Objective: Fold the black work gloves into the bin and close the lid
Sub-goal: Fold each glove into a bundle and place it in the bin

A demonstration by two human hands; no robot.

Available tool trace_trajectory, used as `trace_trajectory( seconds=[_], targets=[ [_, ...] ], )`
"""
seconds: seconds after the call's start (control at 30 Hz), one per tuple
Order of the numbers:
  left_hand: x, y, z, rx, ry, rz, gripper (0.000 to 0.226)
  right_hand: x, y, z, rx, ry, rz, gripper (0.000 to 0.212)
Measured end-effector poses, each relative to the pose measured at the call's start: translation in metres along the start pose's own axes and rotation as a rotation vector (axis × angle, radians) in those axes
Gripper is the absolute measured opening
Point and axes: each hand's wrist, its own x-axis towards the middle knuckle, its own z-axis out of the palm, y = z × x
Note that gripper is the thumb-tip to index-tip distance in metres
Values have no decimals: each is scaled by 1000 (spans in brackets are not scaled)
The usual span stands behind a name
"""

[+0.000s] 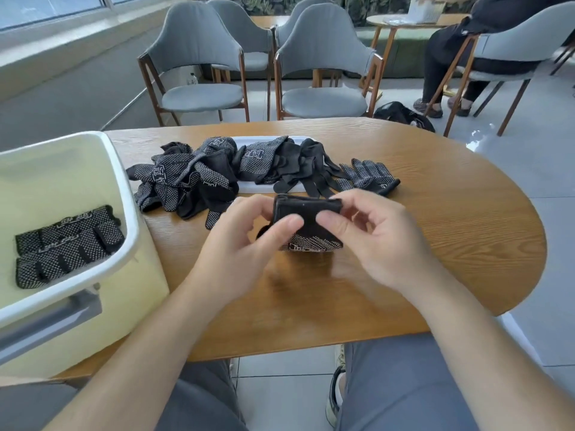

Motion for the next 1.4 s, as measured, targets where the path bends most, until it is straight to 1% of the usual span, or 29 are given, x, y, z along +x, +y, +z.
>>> trace_trajectory(
  seconds=[0.1, 0.17, 0.23, 0.33, 0.4, 0.5, 0.63, 0.73, 0.77, 0.83, 0.9, 0.97, 1.07, 1.13, 1.2, 1.23, 1.3, 1.33, 1.4],
  targets=[
    [20, 22, 1, -157, 53, 0, 34, 17, -17, -11, 143, 20, 51, 10],
    [30, 33, 1, -249, 91, -36, 41, 26, -25, -18, 241, 41, 79, 17],
    [37, 42, 0, -304, 112, -67, 45, 32, -31, -25, 302, 39, 98, 18],
    [41, 51, -1, -314, 120, -78, 35, 36, -35, -32, 324, 37, 123, 22],
    [42, 53, -1, -282, 126, -64, 31, 36, -35, -34, 302, 40, 140, 26],
    [42, 52, -1, -226, 98, -38, 33, 33, -36, -37, 286, 33, 139, 28],
    [44, 53, -2, -163, 1, -61, 35, 30, -38, -41, 305, -7, 164, 20],
    [48, 55, -3, -126, 62, -123, 17, 37, -33, -45, 185, -49, 259, 21],
    [51, 54, -3, -56, 94, -121, 16, 40, -33, -45, 149, -77, 303, 21],
    [60, 51, -3, 113, 151, -74, 17, 47, -34, -41, 171, -106, 360, 17],
    [66, 49, -2, 133, 203, -14, 14, 53, -38, -35, 233, -63, 329, 15],
    [68, 48, -3, 110, 251, 60, 11, 55, -36, -32, 241, 0, 242, 12],
    [62, 45, -4, 300, 280, 227, 10, 45, -20, -31, 212, 61, 119, 7],
    [53, 31, 0, 293, 218, 233, 11, 31, -7, -27, 143, 62, 52, 15],
    [37, 4, 9, 256, 91, 199, 15, 12, 10, -17, 116, 12, 69, 20],
    [28, -9, 13, 283, 16, 181, 15, 2, 20, -12, 89, -18, 96, 19],
    [9, -31, 22, 329, -139, 144, 19, -18, 42, -1, -27, -60, 120, 18],
    [2, -38, 26, 343, -197, 124, 22, -27, 50, 3, -112, -69, 99, 18],
    [-8, -45, 29, 368, -247, 115, 25, -38, 58, 7, -256, -76, 30, 18]
  ],
)
